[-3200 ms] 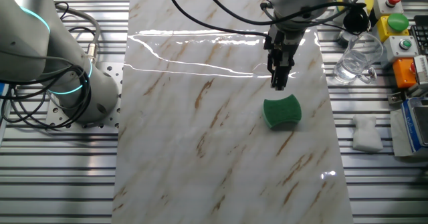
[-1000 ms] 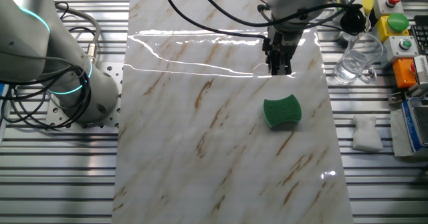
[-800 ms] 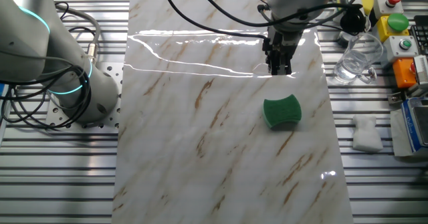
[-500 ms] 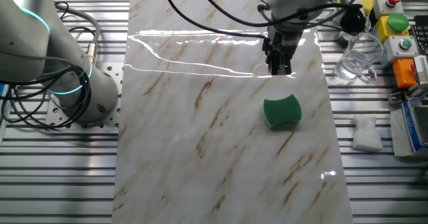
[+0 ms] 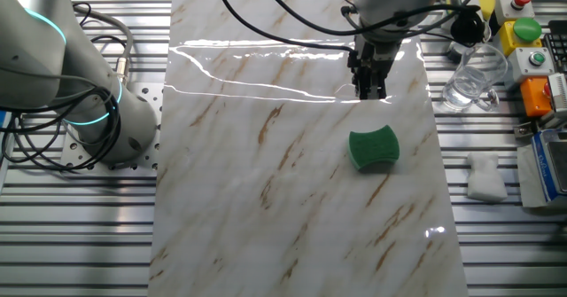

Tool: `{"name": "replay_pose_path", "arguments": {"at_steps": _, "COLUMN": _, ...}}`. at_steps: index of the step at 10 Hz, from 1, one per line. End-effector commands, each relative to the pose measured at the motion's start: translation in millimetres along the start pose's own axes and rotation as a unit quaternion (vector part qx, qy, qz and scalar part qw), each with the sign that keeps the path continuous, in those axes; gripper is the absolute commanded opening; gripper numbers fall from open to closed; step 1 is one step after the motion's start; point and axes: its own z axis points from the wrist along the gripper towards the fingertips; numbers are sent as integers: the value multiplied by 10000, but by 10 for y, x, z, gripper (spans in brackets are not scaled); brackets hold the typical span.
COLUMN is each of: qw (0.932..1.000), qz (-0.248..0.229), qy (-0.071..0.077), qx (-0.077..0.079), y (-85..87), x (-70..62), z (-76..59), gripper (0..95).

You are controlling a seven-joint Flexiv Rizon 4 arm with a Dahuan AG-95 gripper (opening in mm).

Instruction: Clean the tabletop with a sponge

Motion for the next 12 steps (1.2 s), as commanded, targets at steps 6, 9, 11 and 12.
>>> {"name": "replay_pose_path", "arguments": {"at_steps": 6, "qw": 10000, "qz": 0, "qy": 7, "qx": 5, "y": 0, "x": 0, "z": 0, "gripper": 0}}
{"name": "replay_pose_path", "arguments": {"at_steps": 9, "qw": 10000, "qz": -30, "qy": 8, "qx": 7, "y": 0, "x": 1, "z": 0, "gripper": 0}}
{"name": "replay_pose_path", "arguments": {"at_steps": 11, "qw": 9985, "qz": -555, "qy": -4, "qx": -11, "y": -1, "x": 7, "z": 2, "gripper": 0}}
{"name": "replay_pose_path", "arguments": {"at_steps": 12, "qw": 9970, "qz": -771, "qy": 34, "qx": -5, "y": -1, "x": 15, "z": 3, "gripper": 0}}
